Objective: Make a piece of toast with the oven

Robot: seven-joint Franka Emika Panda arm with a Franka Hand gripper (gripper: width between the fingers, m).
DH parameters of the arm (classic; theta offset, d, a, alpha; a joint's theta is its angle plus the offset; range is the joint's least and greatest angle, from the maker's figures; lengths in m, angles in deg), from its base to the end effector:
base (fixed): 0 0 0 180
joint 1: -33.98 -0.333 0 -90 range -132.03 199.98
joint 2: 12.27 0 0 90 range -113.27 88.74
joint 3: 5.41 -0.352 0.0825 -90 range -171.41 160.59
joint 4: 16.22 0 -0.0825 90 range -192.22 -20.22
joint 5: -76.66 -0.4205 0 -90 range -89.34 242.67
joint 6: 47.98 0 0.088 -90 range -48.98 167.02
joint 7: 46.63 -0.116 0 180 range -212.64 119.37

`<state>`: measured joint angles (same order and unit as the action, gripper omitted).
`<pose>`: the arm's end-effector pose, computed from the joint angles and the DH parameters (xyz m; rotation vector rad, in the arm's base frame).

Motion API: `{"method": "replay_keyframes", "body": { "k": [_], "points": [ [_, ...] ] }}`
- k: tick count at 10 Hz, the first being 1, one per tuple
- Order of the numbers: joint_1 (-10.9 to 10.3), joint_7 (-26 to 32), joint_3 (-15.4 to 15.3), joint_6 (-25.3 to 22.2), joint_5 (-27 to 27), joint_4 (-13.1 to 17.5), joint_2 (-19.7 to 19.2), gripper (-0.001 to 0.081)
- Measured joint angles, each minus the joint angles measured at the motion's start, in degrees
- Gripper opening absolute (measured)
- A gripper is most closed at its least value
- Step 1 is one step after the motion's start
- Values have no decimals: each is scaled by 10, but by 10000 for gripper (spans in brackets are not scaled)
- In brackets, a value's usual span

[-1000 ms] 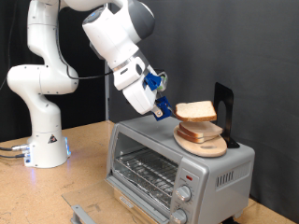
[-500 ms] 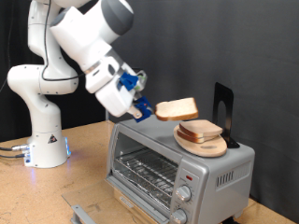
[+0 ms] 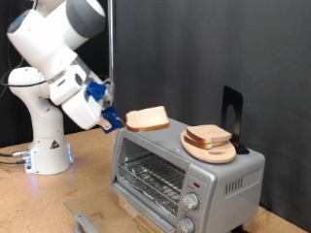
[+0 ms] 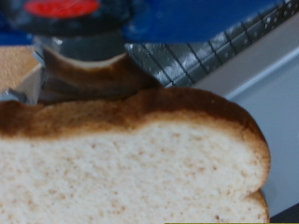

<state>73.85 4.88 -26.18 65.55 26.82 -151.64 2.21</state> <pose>0.4751 -0.1028 0.4315 -2.4890 -0.1622 -0.3903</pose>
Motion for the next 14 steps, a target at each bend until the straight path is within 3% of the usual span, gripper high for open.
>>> {"method": "replay_keyframes", "body": {
  "k": [6,8,11,14],
  "points": [
    [13,28,18,-2,3,0,-15,363],
    [24,51,25,27,11,2,-42,363],
    [33,86,27,66,74,3,-98,363],
    [36,123,28,110,75,-2,-142,363]
  ]
}}
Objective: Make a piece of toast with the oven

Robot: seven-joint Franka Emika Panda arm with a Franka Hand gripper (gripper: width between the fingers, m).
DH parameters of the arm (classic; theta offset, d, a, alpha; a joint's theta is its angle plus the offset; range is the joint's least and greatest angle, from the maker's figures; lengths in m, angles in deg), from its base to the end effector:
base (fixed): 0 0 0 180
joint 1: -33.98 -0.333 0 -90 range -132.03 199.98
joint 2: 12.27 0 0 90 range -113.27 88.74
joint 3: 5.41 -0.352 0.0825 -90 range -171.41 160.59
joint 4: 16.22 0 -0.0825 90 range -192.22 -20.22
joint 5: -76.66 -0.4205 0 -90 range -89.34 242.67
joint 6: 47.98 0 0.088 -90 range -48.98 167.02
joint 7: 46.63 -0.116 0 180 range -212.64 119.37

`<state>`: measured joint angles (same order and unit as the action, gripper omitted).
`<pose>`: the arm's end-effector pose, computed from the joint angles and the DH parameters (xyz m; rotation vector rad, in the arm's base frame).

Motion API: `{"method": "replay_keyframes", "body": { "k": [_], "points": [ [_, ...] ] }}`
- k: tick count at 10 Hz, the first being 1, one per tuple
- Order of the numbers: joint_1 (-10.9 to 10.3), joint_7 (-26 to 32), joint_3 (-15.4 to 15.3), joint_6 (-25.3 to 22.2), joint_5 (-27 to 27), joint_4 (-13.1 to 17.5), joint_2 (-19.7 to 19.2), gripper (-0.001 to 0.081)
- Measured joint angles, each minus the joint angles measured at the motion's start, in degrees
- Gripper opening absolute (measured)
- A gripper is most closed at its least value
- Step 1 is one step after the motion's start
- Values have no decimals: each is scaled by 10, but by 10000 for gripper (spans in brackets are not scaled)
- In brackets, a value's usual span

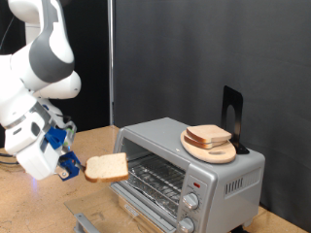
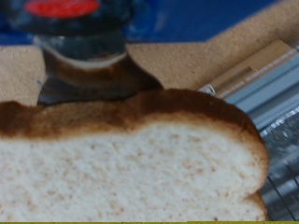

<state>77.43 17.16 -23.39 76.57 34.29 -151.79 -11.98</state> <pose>0.4723 -0.1909 0.3225 -2.5848 -0.2322 -0.3585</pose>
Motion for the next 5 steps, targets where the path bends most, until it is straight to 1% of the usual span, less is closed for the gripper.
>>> {"method": "replay_keyframes", "body": {
  "k": [2,4,5],
  "points": [
    [0,7,0,24,0,-1,-22,363],
    [1,19,0,27,0,-1,-36,363],
    [1,18,0,27,0,-1,-36,363]
  ]
}}
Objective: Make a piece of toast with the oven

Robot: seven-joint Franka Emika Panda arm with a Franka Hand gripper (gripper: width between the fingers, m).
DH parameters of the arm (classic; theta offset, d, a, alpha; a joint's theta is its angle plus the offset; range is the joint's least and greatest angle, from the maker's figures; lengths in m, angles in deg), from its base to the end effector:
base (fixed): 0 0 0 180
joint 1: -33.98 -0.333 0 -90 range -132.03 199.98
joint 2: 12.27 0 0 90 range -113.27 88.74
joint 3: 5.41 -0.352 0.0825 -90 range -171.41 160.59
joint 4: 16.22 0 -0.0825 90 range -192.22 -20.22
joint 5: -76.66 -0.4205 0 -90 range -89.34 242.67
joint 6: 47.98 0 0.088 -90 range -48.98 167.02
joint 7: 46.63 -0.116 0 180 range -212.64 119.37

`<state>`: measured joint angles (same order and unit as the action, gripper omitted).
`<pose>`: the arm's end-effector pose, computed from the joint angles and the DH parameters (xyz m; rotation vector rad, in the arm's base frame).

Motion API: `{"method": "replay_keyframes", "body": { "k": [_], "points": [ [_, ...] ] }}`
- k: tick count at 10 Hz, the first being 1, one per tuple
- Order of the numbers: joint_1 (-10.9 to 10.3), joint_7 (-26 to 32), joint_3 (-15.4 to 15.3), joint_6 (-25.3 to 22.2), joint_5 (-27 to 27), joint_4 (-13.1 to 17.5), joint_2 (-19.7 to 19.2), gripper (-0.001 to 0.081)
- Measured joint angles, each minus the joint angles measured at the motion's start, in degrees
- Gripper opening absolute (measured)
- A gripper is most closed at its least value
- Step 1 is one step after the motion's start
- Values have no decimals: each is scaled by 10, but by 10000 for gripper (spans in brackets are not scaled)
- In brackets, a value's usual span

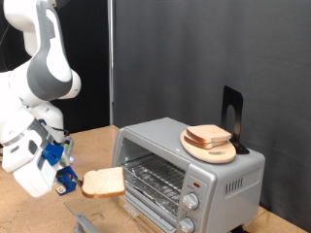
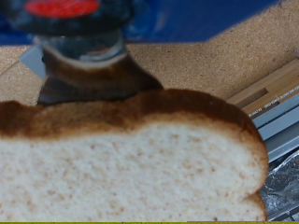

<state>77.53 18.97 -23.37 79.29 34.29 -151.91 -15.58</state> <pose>0.4726 -0.1967 0.2935 -2.5840 -0.2311 -0.3450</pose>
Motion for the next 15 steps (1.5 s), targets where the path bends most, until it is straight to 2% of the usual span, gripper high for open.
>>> {"method": "replay_keyframes", "body": {
  "k": [7,15],
  "points": [
    [-6,0,-17,22,-6,-24,2,363],
    [-42,2,-89,82,-87,-104,43,363]
  ]
}}
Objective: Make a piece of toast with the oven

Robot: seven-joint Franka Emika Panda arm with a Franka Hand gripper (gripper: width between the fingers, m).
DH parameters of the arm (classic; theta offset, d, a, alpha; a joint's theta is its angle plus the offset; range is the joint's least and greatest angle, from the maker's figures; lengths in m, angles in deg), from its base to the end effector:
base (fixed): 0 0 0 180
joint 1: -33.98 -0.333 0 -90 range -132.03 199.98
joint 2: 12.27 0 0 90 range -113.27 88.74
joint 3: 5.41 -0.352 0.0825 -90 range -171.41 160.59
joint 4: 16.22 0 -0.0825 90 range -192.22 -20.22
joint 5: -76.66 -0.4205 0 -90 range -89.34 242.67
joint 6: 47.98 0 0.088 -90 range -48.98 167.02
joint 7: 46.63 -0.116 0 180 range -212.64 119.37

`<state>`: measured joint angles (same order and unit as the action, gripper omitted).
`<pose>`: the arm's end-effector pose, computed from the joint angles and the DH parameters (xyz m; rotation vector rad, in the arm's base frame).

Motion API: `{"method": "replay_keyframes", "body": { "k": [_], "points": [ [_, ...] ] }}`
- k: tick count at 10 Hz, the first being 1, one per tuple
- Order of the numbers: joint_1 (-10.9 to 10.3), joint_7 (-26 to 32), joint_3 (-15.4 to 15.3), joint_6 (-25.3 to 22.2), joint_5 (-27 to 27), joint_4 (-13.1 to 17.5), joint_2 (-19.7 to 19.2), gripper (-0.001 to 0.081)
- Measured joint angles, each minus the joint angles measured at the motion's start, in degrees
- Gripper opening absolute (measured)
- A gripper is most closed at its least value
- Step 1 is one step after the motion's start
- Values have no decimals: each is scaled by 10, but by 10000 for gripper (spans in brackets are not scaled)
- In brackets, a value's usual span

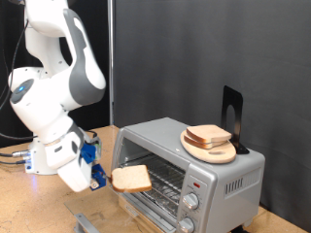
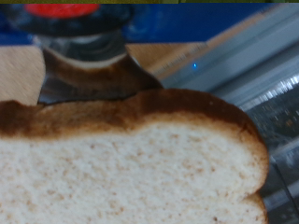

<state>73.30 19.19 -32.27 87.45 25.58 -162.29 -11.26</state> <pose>0.4499 -0.0851 0.2629 -2.5846 -0.2913 -0.3069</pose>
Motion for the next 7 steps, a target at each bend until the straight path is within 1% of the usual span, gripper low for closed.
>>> {"method": "replay_keyframes", "body": {
  "k": [3,4,6,7],
  "points": [
    [-17,1,-23,4,-35,-18,26,363],
    [-23,1,-30,13,-46,-23,33,363],
    [-34,41,-42,48,-94,-33,43,363],
    [-37,50,-46,56,-107,-35,46,363]
  ]
}}
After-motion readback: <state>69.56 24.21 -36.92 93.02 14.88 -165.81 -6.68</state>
